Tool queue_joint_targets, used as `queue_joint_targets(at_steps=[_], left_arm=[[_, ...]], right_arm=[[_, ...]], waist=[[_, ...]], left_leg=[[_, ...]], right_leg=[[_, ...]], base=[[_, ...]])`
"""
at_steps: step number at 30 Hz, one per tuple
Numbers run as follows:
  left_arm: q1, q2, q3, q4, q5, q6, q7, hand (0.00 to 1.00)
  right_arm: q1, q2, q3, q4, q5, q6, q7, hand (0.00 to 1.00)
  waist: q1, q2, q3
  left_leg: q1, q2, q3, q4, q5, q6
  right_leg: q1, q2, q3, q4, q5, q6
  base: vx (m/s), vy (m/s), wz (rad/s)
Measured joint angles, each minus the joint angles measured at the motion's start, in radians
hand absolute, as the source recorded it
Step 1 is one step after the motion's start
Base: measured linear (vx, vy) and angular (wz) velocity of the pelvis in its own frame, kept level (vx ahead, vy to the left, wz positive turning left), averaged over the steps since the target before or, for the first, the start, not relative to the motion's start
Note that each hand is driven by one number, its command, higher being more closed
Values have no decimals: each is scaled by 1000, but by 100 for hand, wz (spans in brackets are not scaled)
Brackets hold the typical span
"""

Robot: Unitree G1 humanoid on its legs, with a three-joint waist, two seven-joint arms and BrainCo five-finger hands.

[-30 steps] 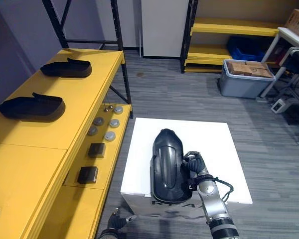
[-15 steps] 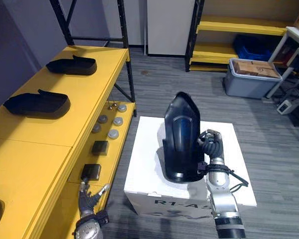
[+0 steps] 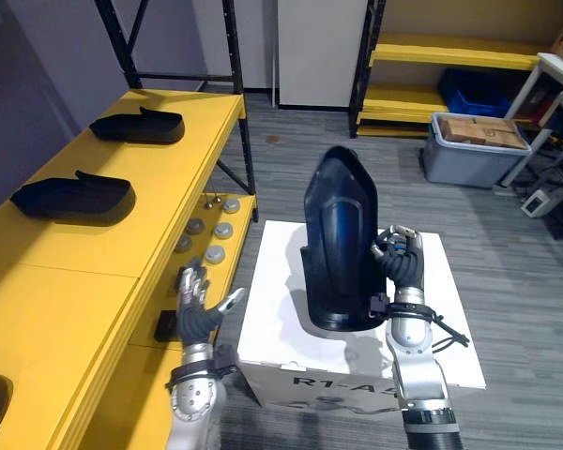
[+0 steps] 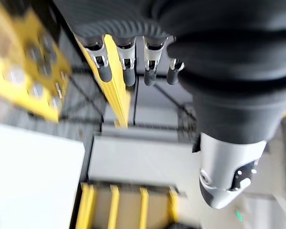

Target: Walk over and take plastic housings, then place them on the shelf

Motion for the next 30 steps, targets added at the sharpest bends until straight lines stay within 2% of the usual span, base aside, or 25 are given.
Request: queue_joint_targets(at_steps=[6, 10, 16, 17, 22, 23, 25, 30], left_arm=[[-99, 17, -99, 87, 5, 1, -12, 0], [-140, 29, -146, 125, 21, 4, -8, 0], [-211, 37, -162, 171, 20, 20, 40, 0], [-216, 39, -162, 171, 20, 20, 51, 100], [-228, 55, -162, 171, 17, 21, 86, 100], [-231, 56, -162, 171, 17, 21, 90, 100], [-234, 56, -162, 171, 16, 22, 94, 100], [-234, 72, -158, 173, -1, 37, 102, 100]], right_arm=[[-75, -1, 86, -3, 45, -13, -11, 100], [-80, 0, 157, -3, 67, -26, -9, 100], [-80, 3, 187, -6, 120, -43, -9, 100], [-77, 3, 190, -6, 131, -43, -8, 100], [-67, -14, 215, -6, 154, -44, -7, 100], [-62, -15, 215, -6, 154, -44, -5, 0], [-49, -17, 215, -5, 162, -46, -4, 0], [-22, -57, 240, -5, 201, -87, 14, 0]], waist=[[-18, 1, -13], [-16, 1, -26], [-28, 2, -32], [-28, 3, -34], [-27, 4, -52], [-28, 6, -57], [-32, 7, -62], [-49, 8, -73]], left_leg=[[6, 1, 10, 0, 0, 0], [9, 2, 30, -1, 0, 0], [8, 2, 34, -1, 0, 0], [8, 1, 36, -2, 0, 0], [0, 3, 54, -1, 0, 0], [-4, 3, 57, -1, 0, 0], [-4, 3, 57, -1, 0, 0], [-3, 3, 56, -1, 0, 1]], right_leg=[[-3, 1, 12, 3, 0, 0], [-9, 3, 34, 3, 2, -1], [-17, 4, 38, 2, 6, -1], [-17, 5, 40, -1, 9, -2], [-27, 9, 57, -10, 19, -2], [-31, 9, 59, -11, 22, -3], [-31, 8, 59, -11, 23, -2], [-31, 8, 59, -11, 25, -3]], base=[[-6, 16, -5], [3, 27, -14], [-3, 14, -3], [-2, 20, -5], [2, 23, -10], [5, 25, -11], [3, 12, -3], [0, 0, 0]])
